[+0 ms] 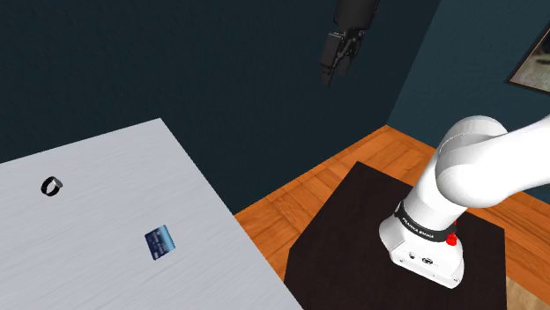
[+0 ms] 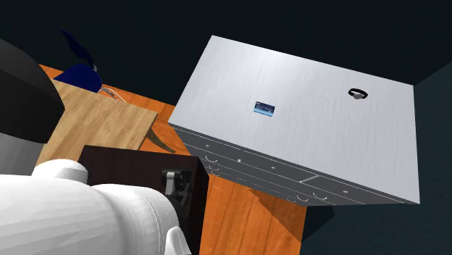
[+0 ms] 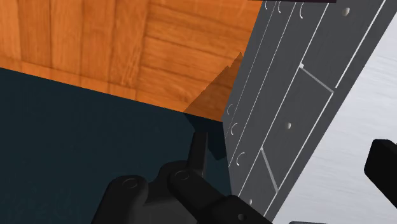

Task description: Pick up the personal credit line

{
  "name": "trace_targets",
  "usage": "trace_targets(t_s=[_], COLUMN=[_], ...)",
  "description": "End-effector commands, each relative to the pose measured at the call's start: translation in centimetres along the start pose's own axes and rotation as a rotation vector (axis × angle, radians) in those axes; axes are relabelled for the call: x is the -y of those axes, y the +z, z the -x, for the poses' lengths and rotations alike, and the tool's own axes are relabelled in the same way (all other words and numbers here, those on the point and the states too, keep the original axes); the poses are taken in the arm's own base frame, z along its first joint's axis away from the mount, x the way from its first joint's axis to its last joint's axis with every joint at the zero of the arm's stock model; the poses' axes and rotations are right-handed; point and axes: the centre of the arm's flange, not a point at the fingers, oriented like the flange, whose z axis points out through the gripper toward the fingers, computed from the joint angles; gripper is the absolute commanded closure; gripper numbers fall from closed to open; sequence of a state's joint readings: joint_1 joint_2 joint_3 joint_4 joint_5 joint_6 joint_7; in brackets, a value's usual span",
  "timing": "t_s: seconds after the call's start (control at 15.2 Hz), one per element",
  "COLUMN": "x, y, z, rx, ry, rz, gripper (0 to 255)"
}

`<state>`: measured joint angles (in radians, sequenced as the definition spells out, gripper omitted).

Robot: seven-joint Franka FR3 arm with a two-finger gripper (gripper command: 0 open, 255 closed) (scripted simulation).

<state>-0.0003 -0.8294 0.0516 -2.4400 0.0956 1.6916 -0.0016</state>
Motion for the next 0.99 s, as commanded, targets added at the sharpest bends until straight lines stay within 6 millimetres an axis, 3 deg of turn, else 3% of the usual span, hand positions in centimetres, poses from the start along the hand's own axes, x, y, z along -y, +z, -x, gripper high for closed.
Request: trace_targets(t_s=[0.0,0.92], x=[0.0,13.9], y=[0.0,10.4], z=[0.0,-9.6], rx=[0.0,0.214], ry=[0.0,0.083], rz=[0.0,-0.003], gripper=[0,0])
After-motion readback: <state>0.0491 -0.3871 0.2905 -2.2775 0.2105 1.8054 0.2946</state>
